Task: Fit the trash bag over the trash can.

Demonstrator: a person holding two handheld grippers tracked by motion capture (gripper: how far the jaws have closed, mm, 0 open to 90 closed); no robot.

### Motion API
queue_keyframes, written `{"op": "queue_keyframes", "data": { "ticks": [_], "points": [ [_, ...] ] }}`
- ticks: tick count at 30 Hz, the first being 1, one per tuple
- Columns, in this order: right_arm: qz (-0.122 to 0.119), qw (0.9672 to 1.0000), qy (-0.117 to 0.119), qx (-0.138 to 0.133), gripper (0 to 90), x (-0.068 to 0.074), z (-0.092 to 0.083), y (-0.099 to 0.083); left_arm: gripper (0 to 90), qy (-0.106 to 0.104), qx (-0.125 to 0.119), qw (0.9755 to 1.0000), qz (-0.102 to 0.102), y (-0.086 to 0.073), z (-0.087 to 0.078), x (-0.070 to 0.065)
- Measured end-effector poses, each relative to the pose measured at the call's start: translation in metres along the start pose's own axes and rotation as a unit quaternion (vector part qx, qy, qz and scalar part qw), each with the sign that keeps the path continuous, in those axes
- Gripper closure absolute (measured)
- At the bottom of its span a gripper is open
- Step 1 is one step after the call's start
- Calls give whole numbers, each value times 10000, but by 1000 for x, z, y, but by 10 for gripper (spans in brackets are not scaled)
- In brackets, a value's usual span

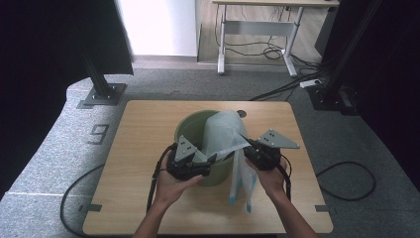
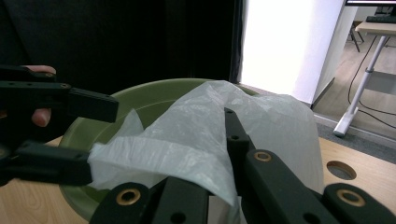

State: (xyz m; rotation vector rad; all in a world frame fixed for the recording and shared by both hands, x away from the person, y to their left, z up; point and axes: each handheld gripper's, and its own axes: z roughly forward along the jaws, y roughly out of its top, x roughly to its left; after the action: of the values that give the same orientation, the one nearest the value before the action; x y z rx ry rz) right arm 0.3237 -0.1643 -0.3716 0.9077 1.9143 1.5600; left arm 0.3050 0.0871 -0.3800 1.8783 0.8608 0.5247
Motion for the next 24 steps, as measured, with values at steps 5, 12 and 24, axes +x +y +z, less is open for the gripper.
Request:
{"op": "queue_keyframes", "data": {
  "ticks": [5, 12, 24],
  "points": [
    [32, 9999, 112, -41, 876, -1, -4, -2, 442, -70, 9, 10000, -11, 0, 1, -1],
    [151, 9995, 254, -89, 793, -4, -13, -6, 630, -154, -12, 9999, -36, 0, 3, 1],
    [71, 9998, 138, -131, 419, 14, -43, -53, 791, -233, -118, 9996, -66, -4, 2, 6]
  ]
}}
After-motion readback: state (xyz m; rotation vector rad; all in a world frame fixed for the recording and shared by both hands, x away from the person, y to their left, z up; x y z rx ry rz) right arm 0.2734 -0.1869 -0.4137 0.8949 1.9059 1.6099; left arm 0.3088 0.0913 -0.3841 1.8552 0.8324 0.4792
